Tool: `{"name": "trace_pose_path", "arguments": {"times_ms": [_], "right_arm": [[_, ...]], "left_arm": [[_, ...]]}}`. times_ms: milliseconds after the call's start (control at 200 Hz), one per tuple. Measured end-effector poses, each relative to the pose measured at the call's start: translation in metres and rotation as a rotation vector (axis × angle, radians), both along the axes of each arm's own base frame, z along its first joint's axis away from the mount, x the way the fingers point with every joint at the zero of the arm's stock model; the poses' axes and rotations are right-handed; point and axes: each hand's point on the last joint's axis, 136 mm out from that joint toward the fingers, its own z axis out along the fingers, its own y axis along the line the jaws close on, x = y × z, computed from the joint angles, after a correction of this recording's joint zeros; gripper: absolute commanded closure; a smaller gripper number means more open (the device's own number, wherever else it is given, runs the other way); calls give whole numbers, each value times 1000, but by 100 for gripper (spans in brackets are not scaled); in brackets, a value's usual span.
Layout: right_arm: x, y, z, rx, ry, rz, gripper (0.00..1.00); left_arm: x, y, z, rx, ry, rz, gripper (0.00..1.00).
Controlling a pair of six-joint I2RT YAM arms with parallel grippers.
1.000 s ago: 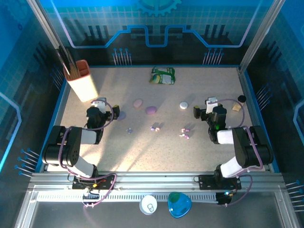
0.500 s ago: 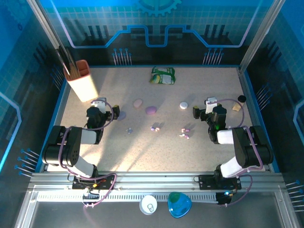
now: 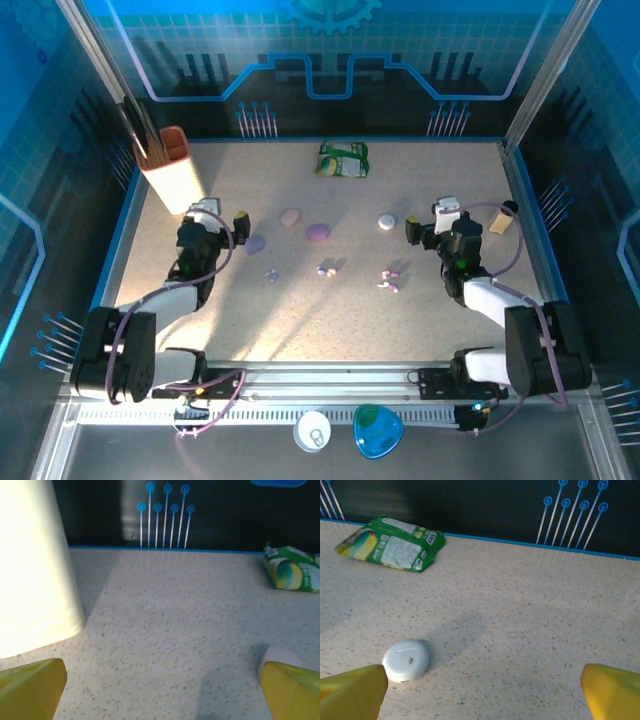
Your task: Insert wireless bluetooth earbuds into charging case
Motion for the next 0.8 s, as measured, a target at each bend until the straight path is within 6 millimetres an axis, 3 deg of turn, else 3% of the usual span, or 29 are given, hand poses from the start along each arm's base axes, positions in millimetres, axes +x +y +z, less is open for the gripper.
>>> {"name": "trace_pose_path", "arguments": {"times_ms": [225, 395, 500, 670, 800], "right_arm": [[-9, 52, 28, 47, 79, 117, 0], [-29, 103, 22, 73, 163, 268, 0], [-40, 117, 14, 97, 208, 319, 0], [-50, 119, 13, 135, 229, 336, 0], [-60, 116, 19, 134, 225, 345, 0]], "left_arm": [[0, -67, 30, 39, 60, -151, 1], [-3, -109, 40, 34, 139, -268, 1], [-6, -136, 27, 75, 219, -412, 1], [-17, -176, -7, 153, 315, -685, 1], [-12, -198, -22, 212, 341, -843, 4]]}}
